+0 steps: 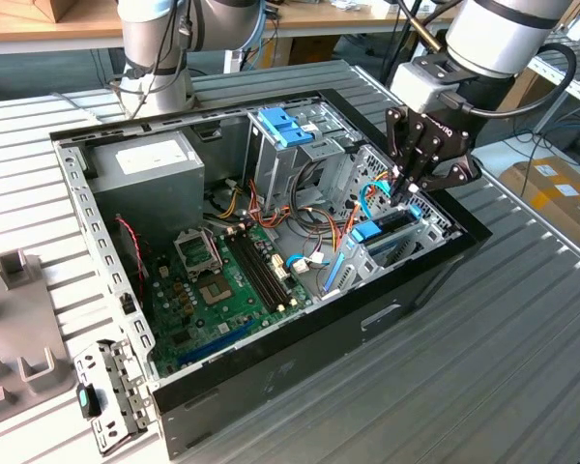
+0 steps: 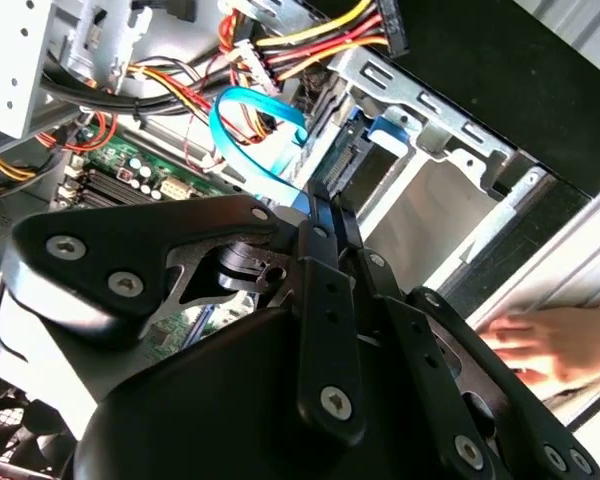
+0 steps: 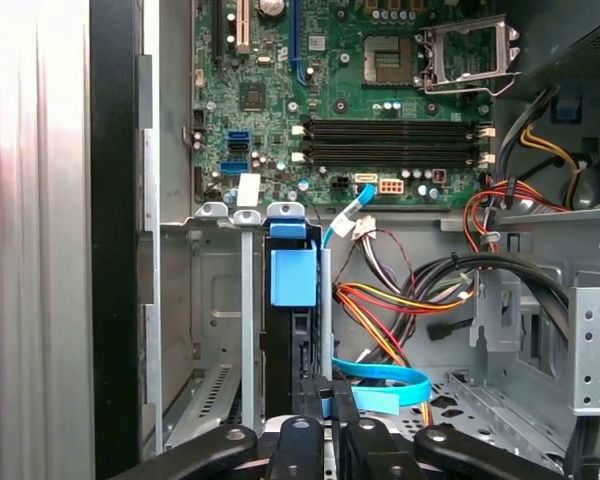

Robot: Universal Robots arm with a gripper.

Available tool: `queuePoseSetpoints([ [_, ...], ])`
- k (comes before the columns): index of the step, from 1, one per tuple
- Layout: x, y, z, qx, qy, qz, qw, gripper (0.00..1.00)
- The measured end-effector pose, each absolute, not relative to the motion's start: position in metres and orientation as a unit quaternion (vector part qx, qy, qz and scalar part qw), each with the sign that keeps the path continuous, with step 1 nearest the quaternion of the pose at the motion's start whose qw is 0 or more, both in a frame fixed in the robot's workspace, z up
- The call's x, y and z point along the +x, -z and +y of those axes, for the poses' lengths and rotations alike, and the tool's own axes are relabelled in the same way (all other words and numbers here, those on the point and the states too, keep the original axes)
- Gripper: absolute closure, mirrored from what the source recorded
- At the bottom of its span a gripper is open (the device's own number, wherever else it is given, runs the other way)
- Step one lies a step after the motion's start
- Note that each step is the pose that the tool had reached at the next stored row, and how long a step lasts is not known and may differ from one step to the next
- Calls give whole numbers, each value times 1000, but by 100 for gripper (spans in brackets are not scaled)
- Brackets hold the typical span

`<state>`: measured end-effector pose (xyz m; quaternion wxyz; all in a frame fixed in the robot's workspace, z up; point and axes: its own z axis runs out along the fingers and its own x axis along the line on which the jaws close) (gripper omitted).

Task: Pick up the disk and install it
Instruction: 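Insert the first disk wire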

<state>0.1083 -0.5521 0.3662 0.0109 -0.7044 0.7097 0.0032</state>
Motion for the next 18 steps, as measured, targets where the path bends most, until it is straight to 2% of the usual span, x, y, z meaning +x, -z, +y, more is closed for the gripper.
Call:
queuePoseSetpoints([
  [5,107,-365,-552,-712,-1,702,26,84],
  [18,99,-358,-558,-724,7,688,47,84],
])
